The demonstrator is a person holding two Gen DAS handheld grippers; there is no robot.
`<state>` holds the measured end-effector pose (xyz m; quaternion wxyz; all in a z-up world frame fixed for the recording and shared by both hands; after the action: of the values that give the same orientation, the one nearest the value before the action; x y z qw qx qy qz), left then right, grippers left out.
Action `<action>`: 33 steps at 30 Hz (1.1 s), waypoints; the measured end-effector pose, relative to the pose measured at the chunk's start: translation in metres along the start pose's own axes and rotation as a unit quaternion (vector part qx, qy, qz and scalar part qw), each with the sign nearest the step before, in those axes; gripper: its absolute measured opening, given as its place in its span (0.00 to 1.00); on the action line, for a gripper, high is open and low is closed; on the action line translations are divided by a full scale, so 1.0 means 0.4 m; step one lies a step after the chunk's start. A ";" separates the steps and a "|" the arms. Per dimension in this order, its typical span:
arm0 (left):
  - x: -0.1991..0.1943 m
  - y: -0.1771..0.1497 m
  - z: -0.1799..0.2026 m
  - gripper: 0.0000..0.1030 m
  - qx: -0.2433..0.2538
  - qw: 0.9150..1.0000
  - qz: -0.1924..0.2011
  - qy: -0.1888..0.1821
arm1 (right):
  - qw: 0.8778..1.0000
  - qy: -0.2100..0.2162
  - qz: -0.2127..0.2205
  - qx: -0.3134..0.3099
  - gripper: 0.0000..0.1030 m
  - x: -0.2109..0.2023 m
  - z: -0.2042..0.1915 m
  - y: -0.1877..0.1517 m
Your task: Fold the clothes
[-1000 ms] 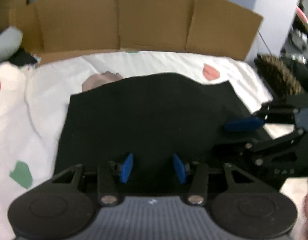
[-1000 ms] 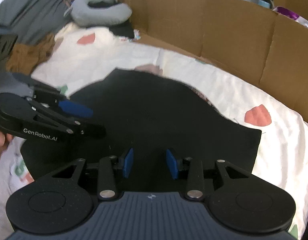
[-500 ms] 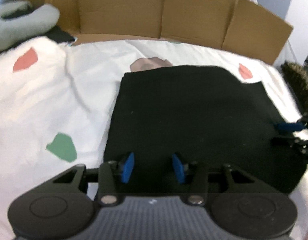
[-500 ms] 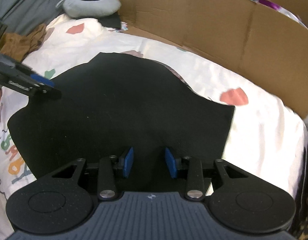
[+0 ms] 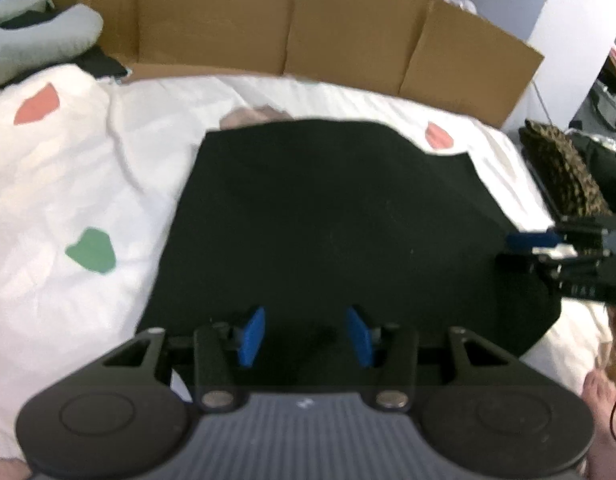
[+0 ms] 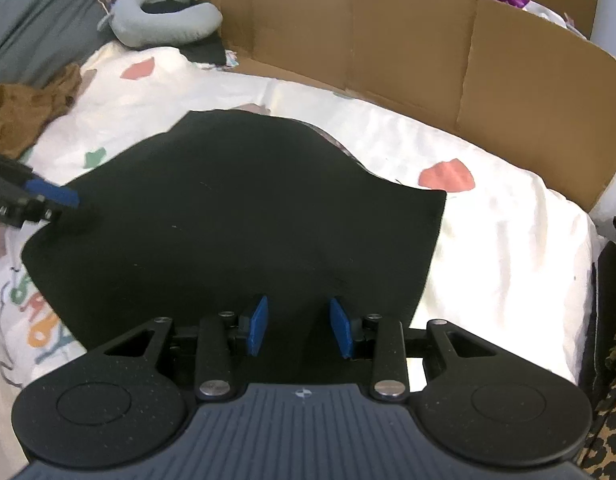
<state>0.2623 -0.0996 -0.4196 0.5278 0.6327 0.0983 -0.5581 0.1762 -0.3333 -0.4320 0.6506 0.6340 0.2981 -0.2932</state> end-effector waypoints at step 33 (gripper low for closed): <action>-0.040 -0.080 0.024 0.47 -0.002 1.000 0.004 -0.007 | 0.997 0.063 -0.031 0.021 0.04 -0.038 -0.026 -0.042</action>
<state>0.2279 -0.0861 -0.4230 0.5319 0.6279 0.0936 -0.5604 0.1535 -0.3233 -0.4318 0.6076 0.6552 0.3520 -0.2786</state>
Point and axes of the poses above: each gripper's, at about its wrist camera, not at the fingertips, and x roughly the way its jaws point, z to its right, y to its top, the point moved 3 cm from there along x, roughly the way its jaws point, and after that the axes turned 1 degree about -y, right-handed, at the moved point
